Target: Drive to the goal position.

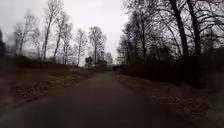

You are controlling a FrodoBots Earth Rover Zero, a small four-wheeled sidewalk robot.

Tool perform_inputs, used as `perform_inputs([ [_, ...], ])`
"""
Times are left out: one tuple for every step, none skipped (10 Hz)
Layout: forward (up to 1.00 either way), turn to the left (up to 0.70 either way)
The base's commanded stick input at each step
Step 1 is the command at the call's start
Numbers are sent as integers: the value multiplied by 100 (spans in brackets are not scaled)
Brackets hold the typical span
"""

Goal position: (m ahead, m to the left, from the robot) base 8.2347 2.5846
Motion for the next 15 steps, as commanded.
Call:
perform_inputs([
  [70, 0],
  [70, 0],
  [70, 0],
  [70, 0],
  [70, 0],
  [70, 4],
  [70, 13],
  [70, 13],
  [70, 0],
  [70, 0],
  [70, 0],
  [70, 0],
  [70, 0],
  [70, 0],
  [70, 0],
])
